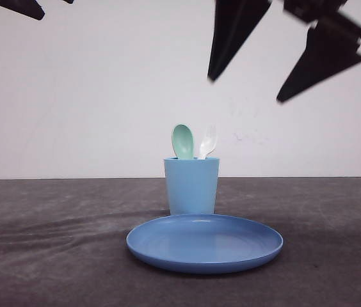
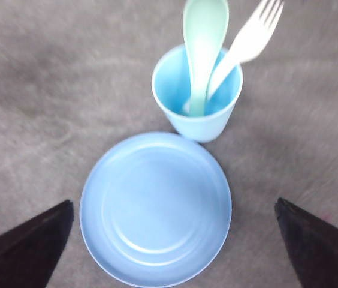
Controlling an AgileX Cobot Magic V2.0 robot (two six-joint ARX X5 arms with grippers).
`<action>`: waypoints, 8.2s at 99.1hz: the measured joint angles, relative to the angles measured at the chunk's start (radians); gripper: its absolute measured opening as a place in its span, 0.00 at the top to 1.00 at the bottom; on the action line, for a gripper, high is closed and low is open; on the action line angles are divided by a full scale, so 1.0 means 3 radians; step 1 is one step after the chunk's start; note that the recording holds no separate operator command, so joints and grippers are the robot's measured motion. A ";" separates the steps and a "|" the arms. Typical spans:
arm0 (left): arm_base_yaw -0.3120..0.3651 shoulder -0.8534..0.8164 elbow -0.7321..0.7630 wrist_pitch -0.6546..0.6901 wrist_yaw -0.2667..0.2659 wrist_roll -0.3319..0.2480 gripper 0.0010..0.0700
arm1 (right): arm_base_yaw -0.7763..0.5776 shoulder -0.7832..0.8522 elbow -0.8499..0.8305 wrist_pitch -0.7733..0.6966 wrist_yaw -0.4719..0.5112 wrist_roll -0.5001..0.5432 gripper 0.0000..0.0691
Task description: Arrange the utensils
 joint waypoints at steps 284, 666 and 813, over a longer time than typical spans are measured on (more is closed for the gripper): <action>0.0000 0.0001 0.0000 -0.0001 0.0000 0.0079 0.59 | -0.0237 0.2052 0.0389 0.1584 0.0057 0.0360 0.35; 0.0000 0.0001 0.0000 -0.0080 0.0000 0.0079 0.59 | 0.0444 0.0361 -0.0374 0.0614 0.0160 -0.0243 0.10; 0.0000 0.0001 0.0000 -0.0086 0.0085 -0.0351 0.98 | 0.0440 -0.1233 -0.0118 0.0136 0.0694 -0.0271 0.99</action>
